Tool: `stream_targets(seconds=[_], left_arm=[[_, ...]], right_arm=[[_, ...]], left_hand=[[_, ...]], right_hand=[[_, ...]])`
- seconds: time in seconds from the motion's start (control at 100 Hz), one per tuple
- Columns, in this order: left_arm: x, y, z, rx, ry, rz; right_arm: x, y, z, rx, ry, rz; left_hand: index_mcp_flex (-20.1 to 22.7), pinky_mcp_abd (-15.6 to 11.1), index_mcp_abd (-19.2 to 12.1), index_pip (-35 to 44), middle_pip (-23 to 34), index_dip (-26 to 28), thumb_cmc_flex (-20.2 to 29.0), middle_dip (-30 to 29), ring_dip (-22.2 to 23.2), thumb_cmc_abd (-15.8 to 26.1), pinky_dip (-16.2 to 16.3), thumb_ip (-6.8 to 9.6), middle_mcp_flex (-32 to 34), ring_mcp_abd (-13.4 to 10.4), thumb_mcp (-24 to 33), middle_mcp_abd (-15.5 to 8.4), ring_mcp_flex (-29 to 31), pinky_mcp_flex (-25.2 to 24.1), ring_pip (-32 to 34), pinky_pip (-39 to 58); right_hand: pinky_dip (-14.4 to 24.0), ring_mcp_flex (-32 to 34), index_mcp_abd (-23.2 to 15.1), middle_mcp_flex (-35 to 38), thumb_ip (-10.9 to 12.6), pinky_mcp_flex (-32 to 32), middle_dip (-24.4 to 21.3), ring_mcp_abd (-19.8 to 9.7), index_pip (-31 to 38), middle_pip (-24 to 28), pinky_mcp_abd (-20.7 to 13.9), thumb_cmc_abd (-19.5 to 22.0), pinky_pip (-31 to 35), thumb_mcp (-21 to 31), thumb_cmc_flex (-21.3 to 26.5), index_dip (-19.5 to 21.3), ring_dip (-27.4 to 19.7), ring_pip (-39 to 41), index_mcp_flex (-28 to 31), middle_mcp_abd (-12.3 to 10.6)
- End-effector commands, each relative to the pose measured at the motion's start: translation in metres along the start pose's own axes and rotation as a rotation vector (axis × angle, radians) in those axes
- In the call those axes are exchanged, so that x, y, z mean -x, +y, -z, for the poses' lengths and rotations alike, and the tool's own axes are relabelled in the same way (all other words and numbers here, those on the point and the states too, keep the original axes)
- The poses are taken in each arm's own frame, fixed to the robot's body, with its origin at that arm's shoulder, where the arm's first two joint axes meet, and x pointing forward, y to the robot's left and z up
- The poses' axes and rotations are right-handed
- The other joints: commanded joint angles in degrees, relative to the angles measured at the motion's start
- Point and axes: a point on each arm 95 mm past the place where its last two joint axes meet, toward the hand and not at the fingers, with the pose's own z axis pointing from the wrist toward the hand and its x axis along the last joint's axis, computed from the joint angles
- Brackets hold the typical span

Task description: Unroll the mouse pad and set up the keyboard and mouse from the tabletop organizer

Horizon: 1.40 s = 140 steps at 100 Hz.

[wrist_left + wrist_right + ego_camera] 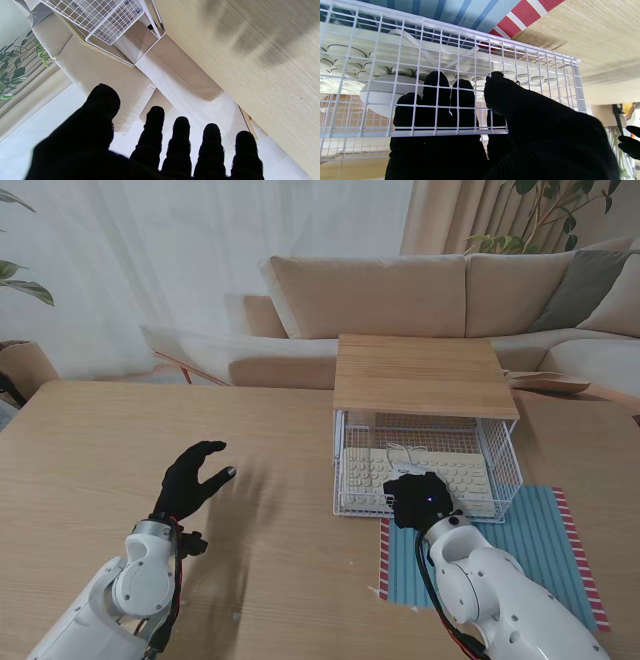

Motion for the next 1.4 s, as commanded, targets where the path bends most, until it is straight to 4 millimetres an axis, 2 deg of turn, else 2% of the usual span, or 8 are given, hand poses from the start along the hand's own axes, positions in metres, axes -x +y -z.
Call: stream_targets(seconds=[0.0, 0.77, 1.39], left_arm=[[-0.001, 0.002, 0.000, 0.008, -0.003, 0.004], [-0.001, 0.003, 0.001, 0.011, -0.004, 0.002], [0.000, 0.002, 0.000, 0.005, -0.006, 0.002]], right_arm=[[-0.005, -0.003, 0.004, -0.019, 0.015, 0.000], [-0.010, -0.001, 0.025, -0.024, 0.039, 0.031], [-0.022, 0.002, 0.026, -0.033, 0.048, -0.024]], left_hand=[[0.29, 0.02, -0.06, -0.57, 0.08, -0.41, -0.86, -0.17, 0.88, 1.00, 1.39, 2.54, -1.24, -0.75, -1.48, 0.53, -1.72, -0.46, -1.23, -2.35], [0.39, 0.02, 0.00, -0.62, -0.01, -0.43, -0.83, -0.22, 0.90, 1.11, 1.55, 2.54, -1.23, -0.86, -1.61, 0.54, -1.71, -0.45, -1.36, -2.47], [0.39, 0.03, -0.01, -0.63, 0.06, -0.43, -0.81, -0.18, 0.94, 1.09, 1.69, 2.55, -1.19, -0.85, -1.60, 0.47, -1.72, -0.47, -1.42, -2.58]], right_hand=[[1.68, 2.98, -6.53, -0.79, 0.87, -0.85, 0.72, 0.44, 3.76, 1.82, -1.97, 2.67, 1.91, 4.40, 6.15, 3.07, 4.33, 10.14, 3.86, 1.54], [1.54, 3.05, -6.90, -0.73, 0.96, -0.60, 0.69, -0.31, 3.34, 1.45, -2.59, 3.05, 1.12, 3.64, 5.93, 3.15, 4.31, 9.52, 3.46, 0.83], [1.60, 3.89, -5.73, -0.59, 1.22, 0.56, 0.59, -0.15, 3.39, 1.26, -1.95, 3.14, 1.52, 2.41, 6.12, 1.92, 4.30, 9.49, 2.01, 1.51]])
